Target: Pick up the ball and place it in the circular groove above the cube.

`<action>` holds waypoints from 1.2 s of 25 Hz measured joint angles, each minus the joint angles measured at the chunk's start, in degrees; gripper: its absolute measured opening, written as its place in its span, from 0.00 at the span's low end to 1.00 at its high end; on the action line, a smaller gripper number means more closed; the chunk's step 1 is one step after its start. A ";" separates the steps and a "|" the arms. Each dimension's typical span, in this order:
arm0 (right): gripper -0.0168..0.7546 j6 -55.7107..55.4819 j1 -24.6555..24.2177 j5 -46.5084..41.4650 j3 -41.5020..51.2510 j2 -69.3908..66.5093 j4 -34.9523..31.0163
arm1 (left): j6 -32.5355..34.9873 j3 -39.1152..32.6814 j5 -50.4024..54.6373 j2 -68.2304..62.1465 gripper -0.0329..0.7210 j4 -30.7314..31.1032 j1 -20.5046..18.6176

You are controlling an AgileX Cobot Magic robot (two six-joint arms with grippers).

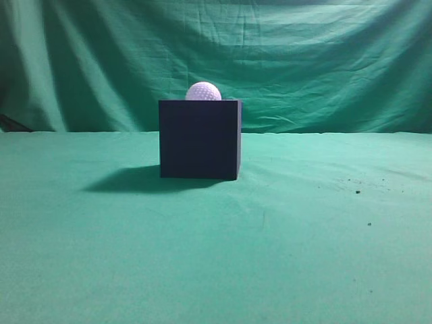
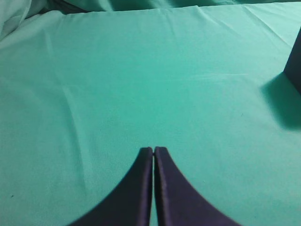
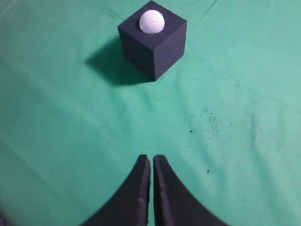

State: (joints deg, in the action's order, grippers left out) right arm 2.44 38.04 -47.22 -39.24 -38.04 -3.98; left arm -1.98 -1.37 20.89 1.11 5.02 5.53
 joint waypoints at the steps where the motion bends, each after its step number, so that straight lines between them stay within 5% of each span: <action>1: 0.02 0.04 -0.32 1.84 1.58 0.59 0.39 | 0.00 0.00 0.00 0.00 0.04 0.00 0.00; 9: 0.02 0.27 -13.53 18.38 14.60 16.21 1.91 | 0.00 0.00 0.00 0.00 0.04 0.00 0.00; 18: 0.02 0.27 -29.91 22.09 29.50 34.92 1.91 | 0.00 0.00 0.00 0.00 0.04 0.00 0.00; 30: 0.02 0.05 -35.91 24.01 40.81 38.63 -0.42 | 0.00 0.00 0.00 0.00 0.04 0.00 0.00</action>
State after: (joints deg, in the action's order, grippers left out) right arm 2.49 2.13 -23.21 1.57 0.59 -4.40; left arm -1.98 -1.37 20.89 1.11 5.02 5.53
